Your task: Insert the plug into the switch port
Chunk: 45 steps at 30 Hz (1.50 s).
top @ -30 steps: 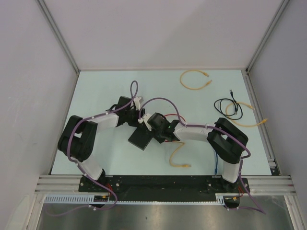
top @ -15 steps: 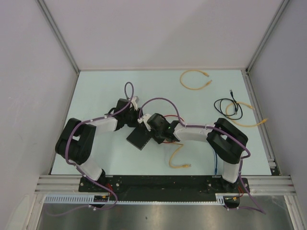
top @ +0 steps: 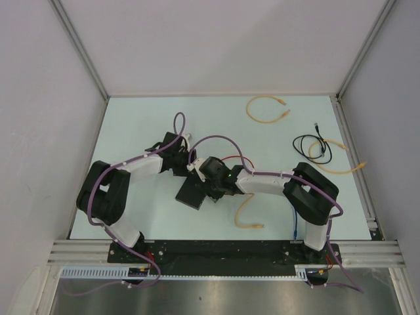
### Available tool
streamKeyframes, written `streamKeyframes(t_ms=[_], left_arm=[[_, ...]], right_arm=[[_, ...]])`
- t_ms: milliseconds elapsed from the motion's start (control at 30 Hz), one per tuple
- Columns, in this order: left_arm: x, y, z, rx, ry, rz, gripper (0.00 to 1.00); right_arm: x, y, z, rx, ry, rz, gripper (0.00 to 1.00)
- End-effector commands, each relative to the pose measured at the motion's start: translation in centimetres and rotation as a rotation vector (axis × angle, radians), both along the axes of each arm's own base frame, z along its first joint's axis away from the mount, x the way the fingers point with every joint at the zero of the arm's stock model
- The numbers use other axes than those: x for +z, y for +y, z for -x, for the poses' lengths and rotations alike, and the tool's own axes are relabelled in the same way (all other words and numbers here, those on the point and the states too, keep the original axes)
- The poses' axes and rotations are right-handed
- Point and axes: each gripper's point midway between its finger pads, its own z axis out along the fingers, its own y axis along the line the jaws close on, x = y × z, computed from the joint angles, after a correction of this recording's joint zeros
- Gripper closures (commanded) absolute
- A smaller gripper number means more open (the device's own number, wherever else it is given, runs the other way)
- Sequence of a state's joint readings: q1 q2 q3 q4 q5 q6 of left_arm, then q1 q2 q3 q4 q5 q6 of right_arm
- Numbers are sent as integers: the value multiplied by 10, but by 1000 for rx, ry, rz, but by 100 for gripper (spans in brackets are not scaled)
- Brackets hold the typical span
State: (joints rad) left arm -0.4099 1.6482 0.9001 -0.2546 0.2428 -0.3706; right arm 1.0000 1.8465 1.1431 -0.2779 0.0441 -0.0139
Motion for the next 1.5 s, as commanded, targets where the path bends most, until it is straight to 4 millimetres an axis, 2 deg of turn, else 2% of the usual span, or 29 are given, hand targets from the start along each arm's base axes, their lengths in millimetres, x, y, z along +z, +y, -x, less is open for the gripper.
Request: streamKeyframes(t_ms=[0, 133, 167, 267, 300, 400, 600, 633, 833, 1033, 1167, 1333, 1467], left_arm=[[5, 4, 13, 7, 65, 8, 44], [4, 8, 12, 13, 64, -5, 41], [4, 8, 13, 11, 66, -6, 41], [3, 9, 13, 14, 65, -9, 41], [3, 8, 14, 13, 66, -7, 40], [5, 7, 13, 11, 63, 4, 40], [12, -1, 17, -28, 53, 47, 36], [13, -1, 17, -34, 53, 54, 35], [13, -4, 24, -64, 60, 73, 31], [5, -5, 27, -71, 98, 75, 29], [3, -5, 27, -70, 100, 69, 29], [1, -4, 28, -71, 110, 66, 29], [-1, -6, 29, -71, 117, 70, 29]], right_arm=[[62, 23, -23, -27, -110, -137, 50], [74, 18, -23, -29, -127, -140, 50], [82, 17, -25, -26, -146, -150, 49], [91, 12, -25, -27, -153, -153, 41], [87, 10, -24, -26, -145, -142, 38], [78, 2, -23, -37, -121, -103, 39], [58, -13, -16, -29, -42, -88, 58], [55, -17, -21, -39, -41, -86, 59], [38, -12, -8, 17, 38, -106, 62], [19, -12, -9, 11, 42, -103, 63], [0, -21, -8, 3, 51, -57, 66], [-10, -28, -6, 8, 49, -33, 67], [-18, -29, -3, 33, 43, -12, 73]])
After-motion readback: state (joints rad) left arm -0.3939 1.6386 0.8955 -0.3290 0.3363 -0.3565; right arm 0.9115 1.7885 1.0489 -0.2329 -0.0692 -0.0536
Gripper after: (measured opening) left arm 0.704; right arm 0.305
